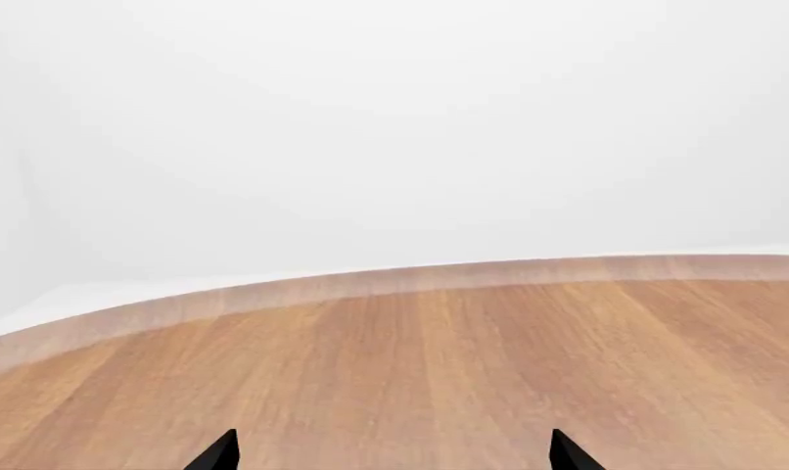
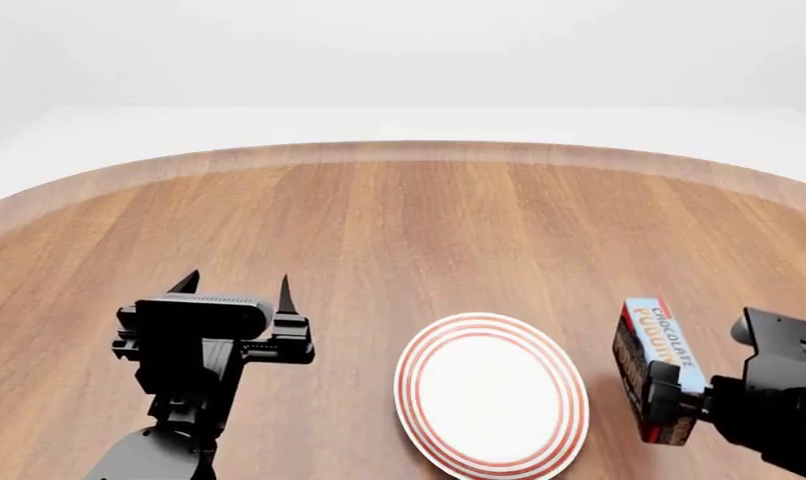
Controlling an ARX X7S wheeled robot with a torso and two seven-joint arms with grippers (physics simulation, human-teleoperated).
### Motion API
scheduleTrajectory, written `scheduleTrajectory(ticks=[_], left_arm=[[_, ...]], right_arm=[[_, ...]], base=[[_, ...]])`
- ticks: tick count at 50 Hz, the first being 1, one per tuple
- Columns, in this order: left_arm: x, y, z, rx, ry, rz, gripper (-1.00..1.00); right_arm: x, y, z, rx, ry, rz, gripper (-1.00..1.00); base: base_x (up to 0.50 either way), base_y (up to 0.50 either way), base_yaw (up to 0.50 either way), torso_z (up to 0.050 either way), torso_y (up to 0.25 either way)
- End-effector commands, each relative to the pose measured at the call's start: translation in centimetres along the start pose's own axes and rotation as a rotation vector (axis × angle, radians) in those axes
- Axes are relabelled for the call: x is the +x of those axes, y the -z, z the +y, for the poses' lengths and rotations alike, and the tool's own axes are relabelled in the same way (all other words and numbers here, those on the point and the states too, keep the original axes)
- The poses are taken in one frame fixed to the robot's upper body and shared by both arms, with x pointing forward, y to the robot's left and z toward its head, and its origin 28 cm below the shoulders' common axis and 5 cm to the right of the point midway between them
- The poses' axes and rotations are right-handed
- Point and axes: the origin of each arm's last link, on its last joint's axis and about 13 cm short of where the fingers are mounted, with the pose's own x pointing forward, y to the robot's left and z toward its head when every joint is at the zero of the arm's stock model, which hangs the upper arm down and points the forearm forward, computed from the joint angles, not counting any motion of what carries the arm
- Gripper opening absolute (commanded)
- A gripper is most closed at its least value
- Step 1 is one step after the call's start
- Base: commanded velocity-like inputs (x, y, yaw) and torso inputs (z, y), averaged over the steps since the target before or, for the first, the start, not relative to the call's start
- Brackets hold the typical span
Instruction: Put the chocolate pudding to the right of the plate.
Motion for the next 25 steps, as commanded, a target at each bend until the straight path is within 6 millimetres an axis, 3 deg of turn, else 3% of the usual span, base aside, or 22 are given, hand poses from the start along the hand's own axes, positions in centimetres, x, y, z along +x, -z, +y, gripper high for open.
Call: scheduleTrajectory(ticks=[1, 24, 25], left_arm=[[-0.06, 0.05, 0.02, 0.0, 0.0, 0.0, 1.0], [-0.03, 0.06, 0.02, -0.001, -0.002, -0.001, 1.0], [-0.03, 0.05, 0.02, 0.0, -0.002, -0.001, 1.0]], right_arm=[[0.51, 0.35, -0.3, 0.004, -0.003, 0.009, -1.0], [1.09, 0.51, -0.56, 0.037, -0.001, -0.003, -1.0], [1.09, 0.5, -0.58, 0.042, 0.005, -0.003, 1.0]], base=[[0.0, 0.0, 0.0, 0.0, 0.0], [0.0, 0.0, 0.0, 0.0, 0.0], [0.0, 0.0, 0.0, 0.0, 0.0]])
